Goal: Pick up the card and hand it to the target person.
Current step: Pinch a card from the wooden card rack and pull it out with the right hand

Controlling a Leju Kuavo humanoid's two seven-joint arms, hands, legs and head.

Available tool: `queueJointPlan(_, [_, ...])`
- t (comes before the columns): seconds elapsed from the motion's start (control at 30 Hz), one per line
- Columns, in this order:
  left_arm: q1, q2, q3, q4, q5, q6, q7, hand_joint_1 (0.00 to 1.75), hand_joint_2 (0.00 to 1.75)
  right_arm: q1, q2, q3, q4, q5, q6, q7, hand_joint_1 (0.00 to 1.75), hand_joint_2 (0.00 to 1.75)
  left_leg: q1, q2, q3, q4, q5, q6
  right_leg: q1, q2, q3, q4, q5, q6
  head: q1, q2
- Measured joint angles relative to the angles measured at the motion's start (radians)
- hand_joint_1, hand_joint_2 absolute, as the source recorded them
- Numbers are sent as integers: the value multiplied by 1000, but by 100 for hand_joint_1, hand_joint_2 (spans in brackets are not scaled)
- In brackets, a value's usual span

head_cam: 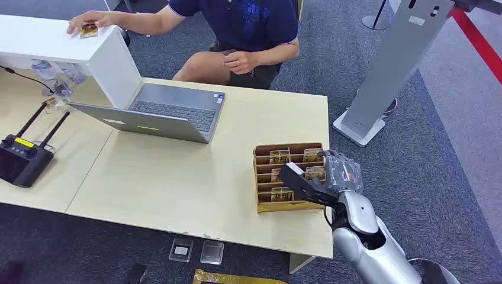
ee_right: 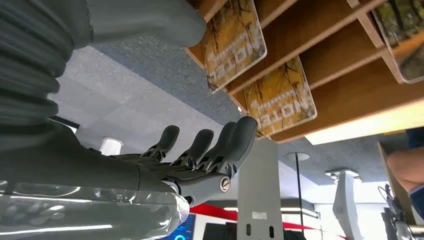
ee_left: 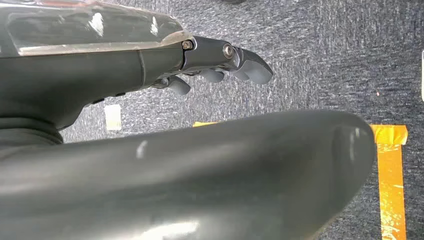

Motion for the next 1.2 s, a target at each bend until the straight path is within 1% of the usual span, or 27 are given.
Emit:
queueJointPlan(0.77, [0,0,-3,0,-7,-5,0,0,0,19,1,-1,29,0,-7,1,77,175,0,0,0,0,0,0,0,0,0,0,0,0,0,0])
queueJointPlan(0.93, [0,0,-5,0,-7,-6,0,0,0,20,1,-2,30,0,-8,1,93,175,0,0,0,0,0,0,0,0,0,0,0,0,0,0])
queueJointPlan(1.07, [0,0,-6,0,-7,-6,0,0,0,21,1,-4,30,0,-7,1,116,175,0,0,0,0,0,0,0,0,0,0,0,0,0,0])
queueJointPlan(1.1, [0,0,-6,0,-7,-6,0,0,0,21,1,-4,31,0,-7,1,119,175,0,0,0,0,0,0,0,0,0,0,0,0,0,0])
queueJointPlan(1.2, [0,0,-6,0,-7,-6,0,0,0,22,1,-5,31,0,-7,1,119,175,0,0,0,0,0,0,0,0,0,0,0,0,0,0])
